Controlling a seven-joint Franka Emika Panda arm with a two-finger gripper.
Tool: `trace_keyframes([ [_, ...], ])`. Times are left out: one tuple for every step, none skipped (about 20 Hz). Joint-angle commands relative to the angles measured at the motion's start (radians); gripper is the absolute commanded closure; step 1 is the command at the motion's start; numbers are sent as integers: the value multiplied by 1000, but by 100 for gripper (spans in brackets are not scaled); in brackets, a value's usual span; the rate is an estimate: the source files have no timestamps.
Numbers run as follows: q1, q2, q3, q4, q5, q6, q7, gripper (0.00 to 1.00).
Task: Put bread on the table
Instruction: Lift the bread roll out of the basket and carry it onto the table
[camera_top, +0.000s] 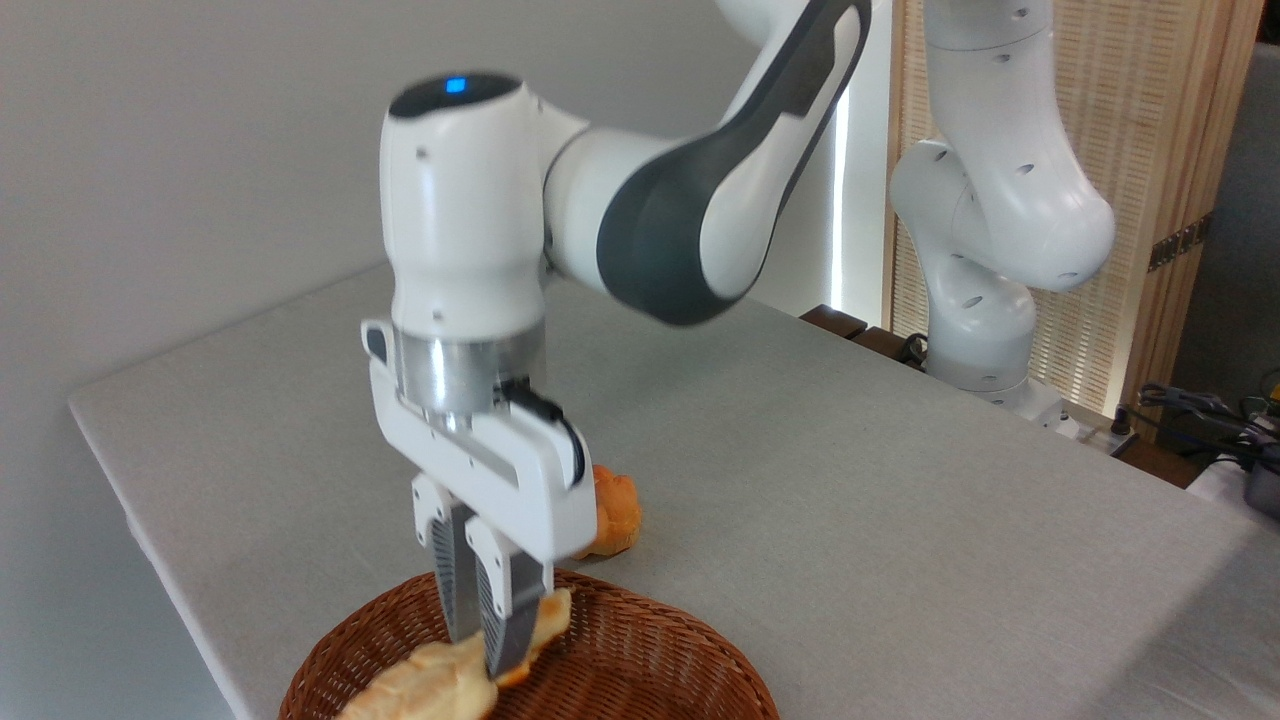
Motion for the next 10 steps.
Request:
trace_keyframes([
  [-4,-82,4,-5,-16,5,14,66],
  [-7,-90,4,-5,-16,0,13,66],
  [-12,-111,4,-7,-16,-23,10,66],
  [-13,-121,2,-7,-18,-38,8,65],
  [-16,-138,1,-7,-16,-78,6,64],
  [-18,-145,-4,-7,-16,-102,3,64],
  [-22,-165,-16,-12,-16,-154,3,64],
  [-23,-175,-21,-13,-16,-187,5,64],
  [-23,-191,-25,-15,-16,-257,5,64],
  [-23,-199,-25,-15,-16,-288,6,64],
])
